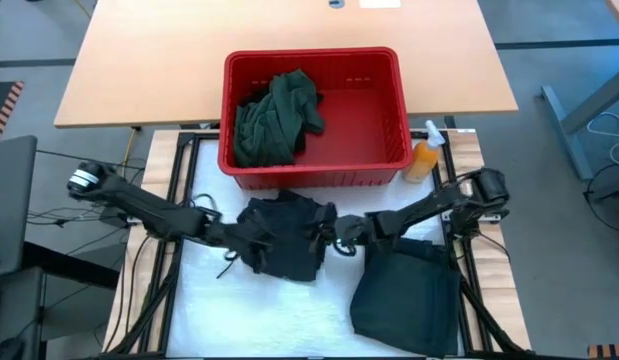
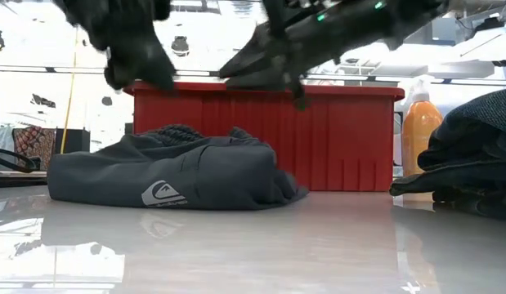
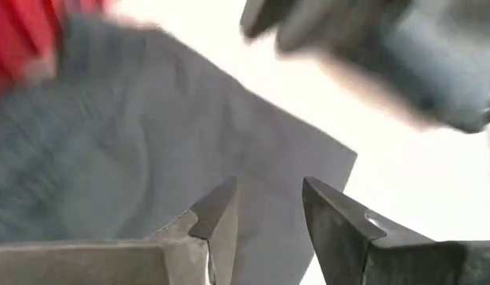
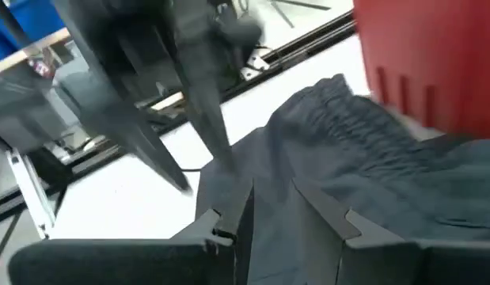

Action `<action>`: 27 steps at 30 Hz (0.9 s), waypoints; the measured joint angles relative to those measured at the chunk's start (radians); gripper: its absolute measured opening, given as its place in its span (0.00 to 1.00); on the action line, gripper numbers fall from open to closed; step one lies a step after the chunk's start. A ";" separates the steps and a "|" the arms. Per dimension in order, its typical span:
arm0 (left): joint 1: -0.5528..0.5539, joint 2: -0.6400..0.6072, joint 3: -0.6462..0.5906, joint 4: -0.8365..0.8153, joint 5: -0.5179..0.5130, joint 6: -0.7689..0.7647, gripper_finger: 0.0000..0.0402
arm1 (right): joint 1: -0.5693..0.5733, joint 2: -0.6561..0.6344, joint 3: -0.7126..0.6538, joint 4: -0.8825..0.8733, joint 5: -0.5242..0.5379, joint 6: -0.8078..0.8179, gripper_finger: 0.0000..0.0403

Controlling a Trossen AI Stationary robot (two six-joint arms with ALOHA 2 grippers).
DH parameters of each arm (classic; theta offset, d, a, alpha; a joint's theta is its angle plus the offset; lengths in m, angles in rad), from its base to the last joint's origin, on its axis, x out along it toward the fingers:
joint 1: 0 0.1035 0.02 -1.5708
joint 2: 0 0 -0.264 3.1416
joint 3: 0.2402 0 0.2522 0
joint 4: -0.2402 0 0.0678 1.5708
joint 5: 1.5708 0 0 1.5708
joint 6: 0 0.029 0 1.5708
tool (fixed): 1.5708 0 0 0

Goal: Fold laundry
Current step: Fold the gray shorts

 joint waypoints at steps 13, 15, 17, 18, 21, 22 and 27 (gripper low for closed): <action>-0.032 -0.406 0.005 -0.178 -0.243 -0.019 0.32 | -0.093 0.303 0.352 -0.300 -0.012 0.008 0.21; -0.043 -0.404 -0.014 -0.199 -0.225 -0.052 0.32 | -0.105 0.306 0.352 -0.392 -0.053 0.092 0.20; -0.059 -0.387 -0.035 -0.224 -0.210 -0.097 0.32 | -0.107 0.305 0.336 -0.431 -0.077 0.177 0.20; -0.067 -0.377 -0.049 -0.228 -0.207 -0.119 0.32 | -0.105 0.297 0.323 -0.446 -0.090 0.217 0.20; -0.098 -0.340 -0.107 -0.228 -0.207 -0.193 0.32 | -0.076 0.282 0.297 -0.465 -0.133 0.285 0.20; -0.106 -0.325 -0.125 -0.217 -0.212 -0.221 0.32 | -0.061 0.271 0.289 -0.463 -0.138 0.293 0.20; -0.124 -0.251 -0.222 -0.150 -0.223 -0.349 0.32 | 0.011 0.203 0.285 -0.517 -0.132 0.297 0.20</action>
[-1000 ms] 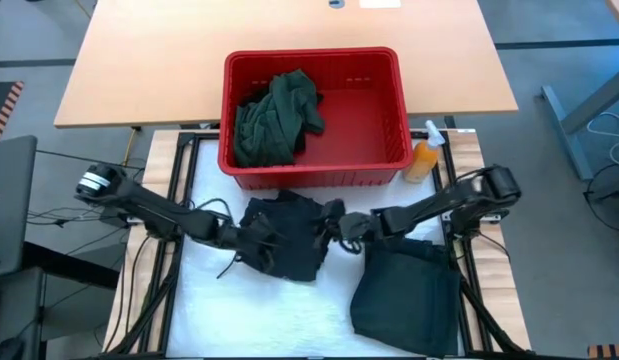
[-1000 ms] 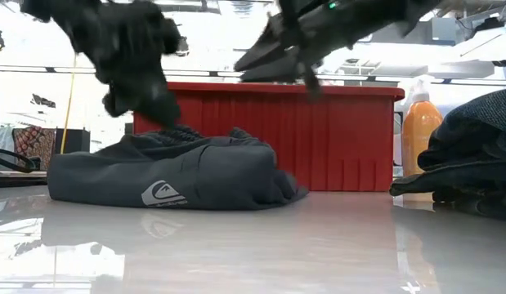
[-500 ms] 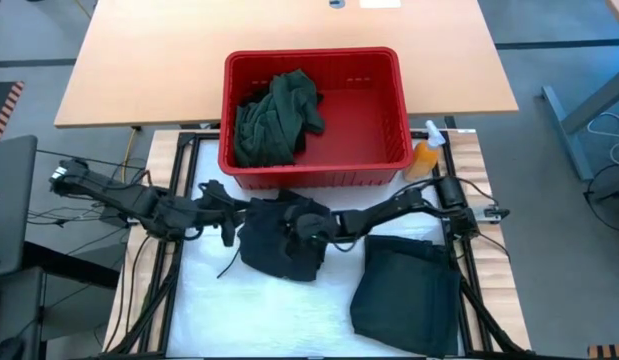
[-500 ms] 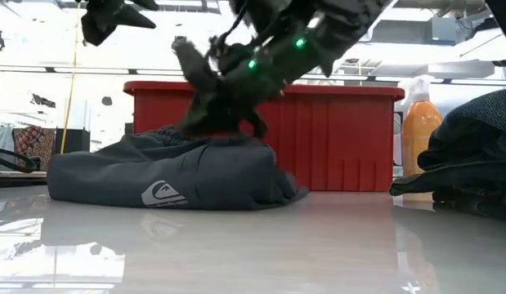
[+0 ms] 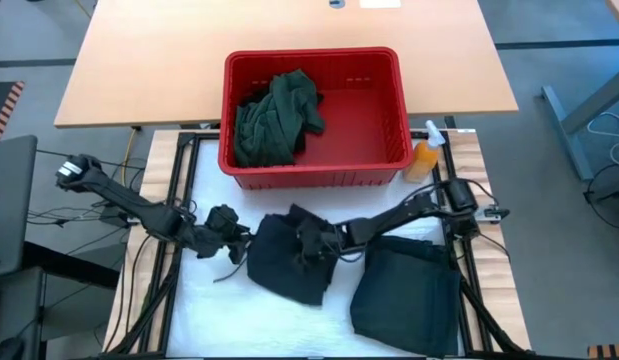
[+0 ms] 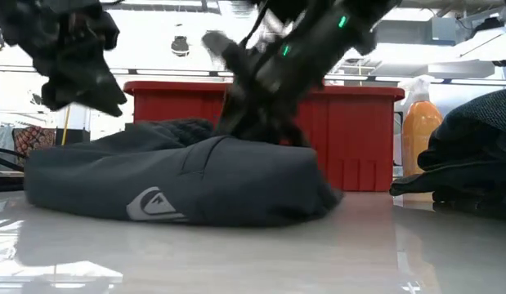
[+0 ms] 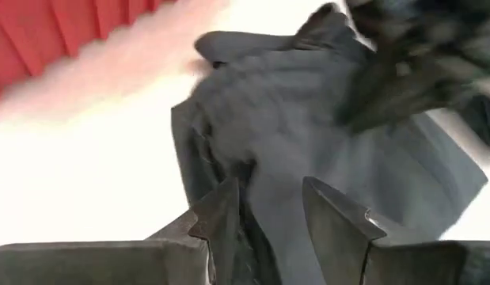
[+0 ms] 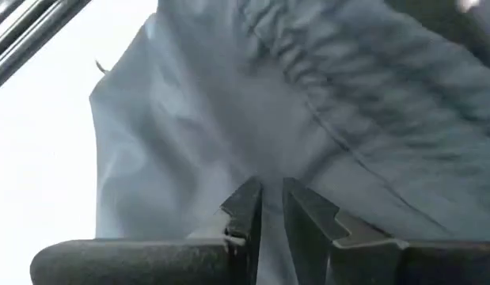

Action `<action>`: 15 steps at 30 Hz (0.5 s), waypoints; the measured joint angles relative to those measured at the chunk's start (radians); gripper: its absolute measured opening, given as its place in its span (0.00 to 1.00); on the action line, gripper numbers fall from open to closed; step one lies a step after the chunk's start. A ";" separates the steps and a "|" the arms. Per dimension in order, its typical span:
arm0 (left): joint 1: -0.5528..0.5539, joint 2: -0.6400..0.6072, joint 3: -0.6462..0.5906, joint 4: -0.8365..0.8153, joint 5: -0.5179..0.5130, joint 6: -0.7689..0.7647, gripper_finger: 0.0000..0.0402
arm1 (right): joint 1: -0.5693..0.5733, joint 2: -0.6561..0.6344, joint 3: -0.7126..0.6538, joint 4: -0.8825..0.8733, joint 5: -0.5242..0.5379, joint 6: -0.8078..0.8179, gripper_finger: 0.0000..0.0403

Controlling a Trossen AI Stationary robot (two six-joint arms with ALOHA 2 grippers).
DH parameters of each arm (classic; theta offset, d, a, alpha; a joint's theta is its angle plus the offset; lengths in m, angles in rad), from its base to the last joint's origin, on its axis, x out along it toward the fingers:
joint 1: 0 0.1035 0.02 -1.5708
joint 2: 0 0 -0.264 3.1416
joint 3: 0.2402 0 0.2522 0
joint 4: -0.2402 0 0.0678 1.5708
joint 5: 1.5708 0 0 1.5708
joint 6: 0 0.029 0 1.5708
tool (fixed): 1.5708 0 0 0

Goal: Fold laundry
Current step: Fold the gray shorts

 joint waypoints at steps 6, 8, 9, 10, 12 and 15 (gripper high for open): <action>0.009 0.043 -0.073 0.170 -0.035 -0.072 0.32 | 0.026 -0.181 0.001 -0.188 0.148 0.011 0.20; 0.019 0.052 -0.074 0.189 -0.038 -0.070 0.32 | 0.026 -0.243 0.001 -0.262 0.153 0.022 0.20; 0.022 0.053 -0.074 0.195 -0.033 -0.053 0.33 | 0.029 -0.271 0.001 -0.292 0.151 0.031 0.20; 0.027 0.052 -0.074 0.205 -0.029 -0.024 0.34 | 0.035 -0.297 0.001 -0.328 0.151 0.047 0.21; 0.036 0.051 -0.074 0.244 -0.012 0.030 0.37 | 0.052 -0.342 0.001 -0.387 0.165 0.073 0.22; 0.060 0.051 -0.074 0.276 0.041 0.089 0.45 | 0.092 -0.382 0.001 -0.475 0.217 0.132 0.25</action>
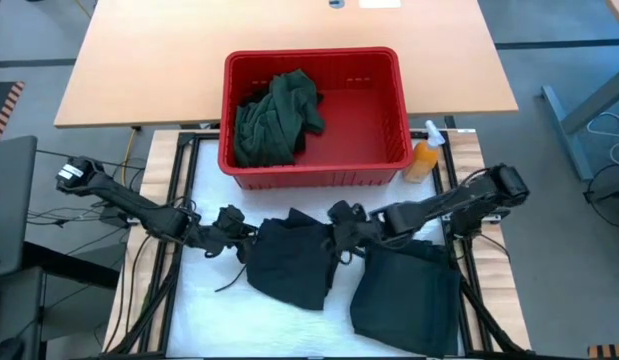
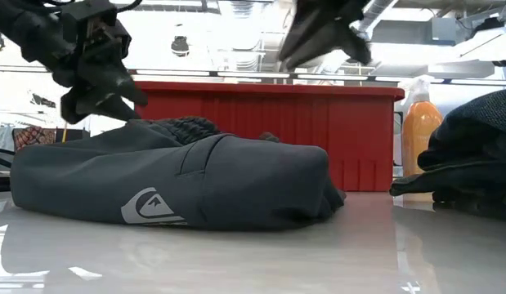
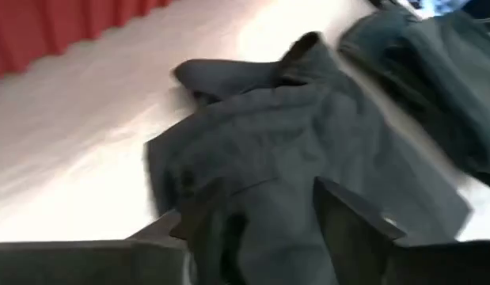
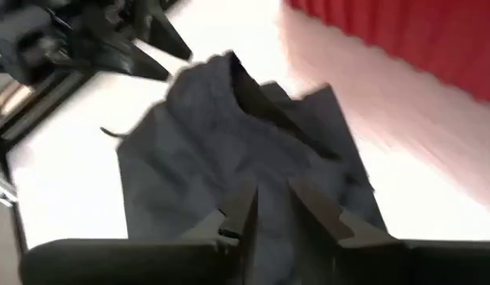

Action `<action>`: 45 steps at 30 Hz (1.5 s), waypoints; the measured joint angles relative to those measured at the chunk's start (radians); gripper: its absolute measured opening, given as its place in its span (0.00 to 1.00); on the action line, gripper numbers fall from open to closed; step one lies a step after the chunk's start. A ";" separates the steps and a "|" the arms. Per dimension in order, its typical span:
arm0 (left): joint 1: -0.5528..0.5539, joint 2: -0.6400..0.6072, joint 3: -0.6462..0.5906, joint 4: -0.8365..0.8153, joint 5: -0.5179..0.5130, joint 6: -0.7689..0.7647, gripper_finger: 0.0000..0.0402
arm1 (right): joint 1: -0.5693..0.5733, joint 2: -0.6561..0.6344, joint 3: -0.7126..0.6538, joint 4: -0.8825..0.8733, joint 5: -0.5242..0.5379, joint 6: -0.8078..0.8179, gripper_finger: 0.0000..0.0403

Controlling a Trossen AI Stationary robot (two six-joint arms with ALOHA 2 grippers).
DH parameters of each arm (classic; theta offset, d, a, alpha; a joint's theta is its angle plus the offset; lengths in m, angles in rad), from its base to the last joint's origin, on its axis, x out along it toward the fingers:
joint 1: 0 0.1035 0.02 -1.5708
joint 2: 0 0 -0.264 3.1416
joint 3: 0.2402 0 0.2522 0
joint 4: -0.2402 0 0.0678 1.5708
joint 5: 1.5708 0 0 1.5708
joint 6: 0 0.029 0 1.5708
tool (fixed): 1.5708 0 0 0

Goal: Fold laundry
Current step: Fold the gray shorts, then stack the folded gray shorts on top of the folded black pants

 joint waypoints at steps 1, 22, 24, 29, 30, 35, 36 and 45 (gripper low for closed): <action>0.009 0.000 0.000 0.012 0.025 0.007 0.48 | 0.013 -0.008 0.000 -0.033 0.021 0.038 0.26; 0.143 0.094 0.000 0.042 0.221 -0.051 0.71 | 0.106 -0.012 -0.206 0.019 0.032 0.490 0.84; 0.147 0.135 0.000 0.061 0.243 -0.054 0.71 | 0.097 -0.010 -0.260 0.131 0.019 0.492 0.84; 0.150 0.230 0.000 0.080 0.192 -0.097 0.71 | 0.082 -0.010 -0.349 0.228 0.005 0.516 0.85; 0.151 0.248 0.000 0.089 0.186 -0.108 0.71 | 0.083 -0.010 -0.358 0.226 0.004 0.523 0.85; 0.151 0.270 0.000 0.181 0.212 -0.106 0.71 | 0.077 -0.010 -0.372 0.239 -0.030 0.539 0.85; 0.151 0.260 0.000 0.186 0.212 -0.103 0.71 | 0.077 -0.010 -0.372 0.249 -0.033 0.539 0.85; 0.151 0.044 0.002 0.057 0.174 -0.063 0.71 | 0.087 0.029 -0.369 0.297 -0.045 0.621 0.85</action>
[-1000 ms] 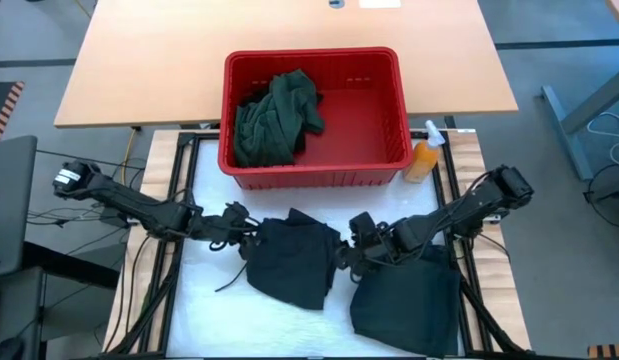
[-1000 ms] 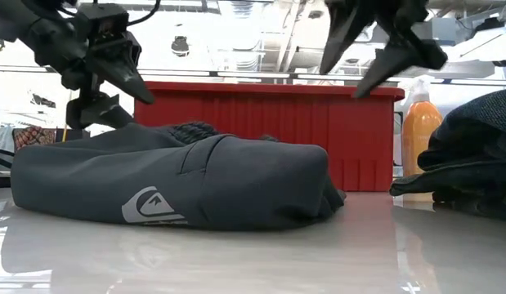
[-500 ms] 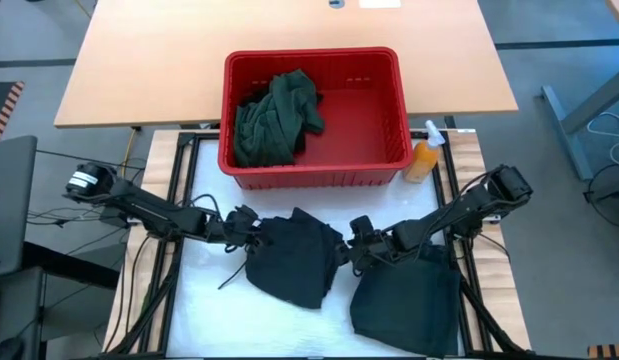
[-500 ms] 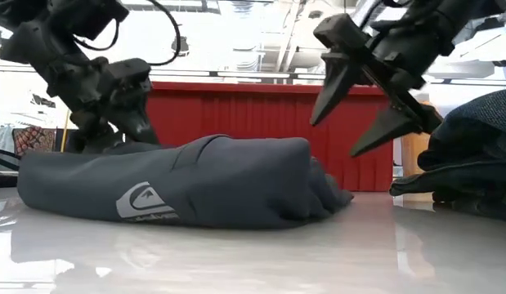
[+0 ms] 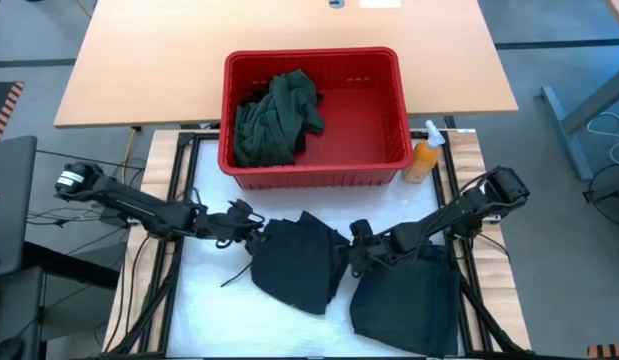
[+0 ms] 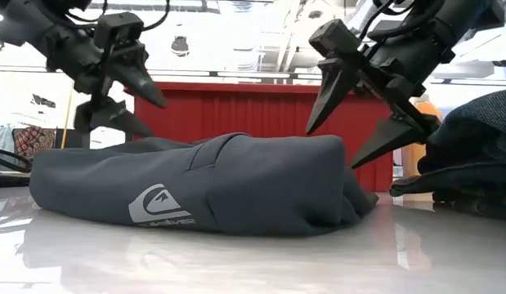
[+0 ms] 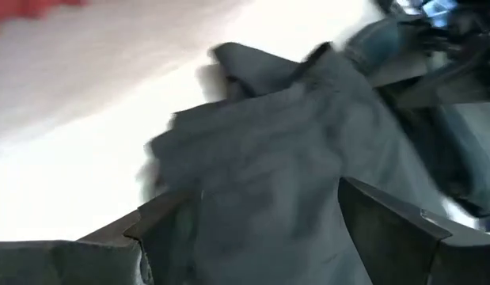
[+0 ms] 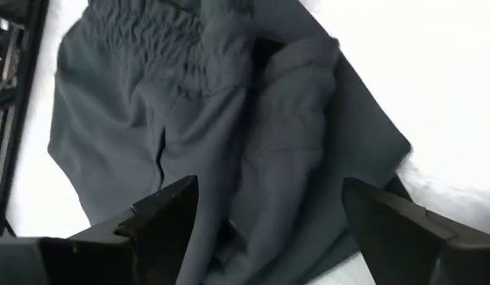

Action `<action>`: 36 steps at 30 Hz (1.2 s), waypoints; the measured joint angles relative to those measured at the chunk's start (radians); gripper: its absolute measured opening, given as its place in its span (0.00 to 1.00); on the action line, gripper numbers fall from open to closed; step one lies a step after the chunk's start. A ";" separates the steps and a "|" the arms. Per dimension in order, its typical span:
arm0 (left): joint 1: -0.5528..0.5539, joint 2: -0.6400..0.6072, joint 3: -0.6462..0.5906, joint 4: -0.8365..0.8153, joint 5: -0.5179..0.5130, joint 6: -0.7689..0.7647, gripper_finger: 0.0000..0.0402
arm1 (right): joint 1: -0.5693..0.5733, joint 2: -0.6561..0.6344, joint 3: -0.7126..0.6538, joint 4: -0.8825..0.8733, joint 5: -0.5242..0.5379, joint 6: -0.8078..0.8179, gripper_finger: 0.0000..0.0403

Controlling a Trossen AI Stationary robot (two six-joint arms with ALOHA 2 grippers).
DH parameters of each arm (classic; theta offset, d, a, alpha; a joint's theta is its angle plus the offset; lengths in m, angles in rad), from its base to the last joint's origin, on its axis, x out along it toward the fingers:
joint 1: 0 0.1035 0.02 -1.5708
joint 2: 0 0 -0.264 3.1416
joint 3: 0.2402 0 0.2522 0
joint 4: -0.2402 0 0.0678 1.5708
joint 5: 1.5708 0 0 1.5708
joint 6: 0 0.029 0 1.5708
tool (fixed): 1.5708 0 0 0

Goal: Fold laundry
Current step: Stack the folded gray shorts on top of the folded black pants

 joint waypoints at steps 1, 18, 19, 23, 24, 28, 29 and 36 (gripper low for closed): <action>0.000 -0.026 0.000 -0.053 -0.008 -0.010 0.71 | 0.002 0.009 0.006 0.002 0.004 -0.002 0.85; -0.008 0.106 -0.002 -0.101 0.063 -0.075 0.71 | -0.038 0.201 0.217 -0.196 -0.046 -0.079 0.85; -0.011 0.126 -0.002 -0.064 0.066 -0.068 0.71 | -0.038 0.208 0.225 -0.211 -0.048 -0.079 0.85; -0.014 0.213 0.000 0.081 0.082 -0.055 0.71 | -0.043 0.210 0.228 -0.236 -0.050 -0.074 0.85; -0.014 0.235 -0.001 0.101 0.082 -0.056 0.71 | -0.046 0.210 0.229 -0.252 -0.050 -0.068 0.84; -0.013 0.340 -0.002 0.168 0.101 -0.073 0.71 | -0.057 0.210 0.229 -0.314 -0.051 -0.060 0.83; -0.013 0.369 -0.001 0.195 0.106 -0.080 0.71 | -0.057 0.210 0.229 -0.325 -0.051 -0.060 0.82; -0.013 0.455 0.000 0.316 0.113 -0.114 0.71 | -0.059 0.183 0.228 -0.363 -0.005 -0.090 0.81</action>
